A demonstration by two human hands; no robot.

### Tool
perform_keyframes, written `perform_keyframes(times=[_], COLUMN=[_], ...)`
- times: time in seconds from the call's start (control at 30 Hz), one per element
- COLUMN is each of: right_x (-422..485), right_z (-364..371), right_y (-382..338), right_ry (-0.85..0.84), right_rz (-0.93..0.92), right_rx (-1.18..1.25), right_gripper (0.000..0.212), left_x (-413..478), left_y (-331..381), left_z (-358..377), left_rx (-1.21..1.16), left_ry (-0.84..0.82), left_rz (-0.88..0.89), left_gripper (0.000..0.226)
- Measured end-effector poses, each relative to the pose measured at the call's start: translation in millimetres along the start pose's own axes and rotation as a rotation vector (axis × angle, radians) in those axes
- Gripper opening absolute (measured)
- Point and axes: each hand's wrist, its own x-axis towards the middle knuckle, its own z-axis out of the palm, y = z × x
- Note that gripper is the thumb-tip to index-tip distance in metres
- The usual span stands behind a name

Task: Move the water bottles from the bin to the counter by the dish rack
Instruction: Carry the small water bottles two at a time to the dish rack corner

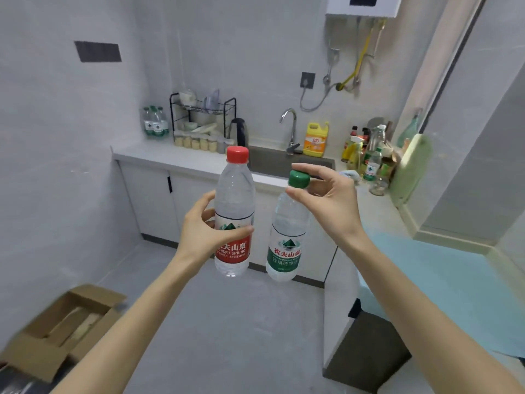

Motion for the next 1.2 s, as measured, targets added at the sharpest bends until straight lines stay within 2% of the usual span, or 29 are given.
perform_keyframes(times=[0.33, 0.47, 0.63, 0.73, 1.2], right_x=[156, 204, 263, 290, 453], right_z=[113, 154, 216, 252, 450], right_y=[57, 72, 96, 110, 184], right_ry=[-0.212, -0.251, -0.292, -0.304, -0.395], right_rz=[-0.053, -0.063, -0.061, -0.058, -0.004], right_rx=[0.125, 0.158, 0.195, 0.212, 0.277], right_gripper=[0.043, 0.042, 0.041, 0.04, 0.039], left_x=[140, 181, 238, 273, 492], left_y=[-37, -50, -77, -97, -194], left_z=[-57, -82, -114, -134, -252], left_rx=[0.068, 0.062, 0.053, 0.064, 0.054], left_ry=[0.278, 0.358, 0.452, 0.499, 0.474], left_rz=[-0.027, -0.063, -0.069, -0.071, -0.107], left_gripper=[0.084, 0.096, 0.083, 0.082, 0.079])
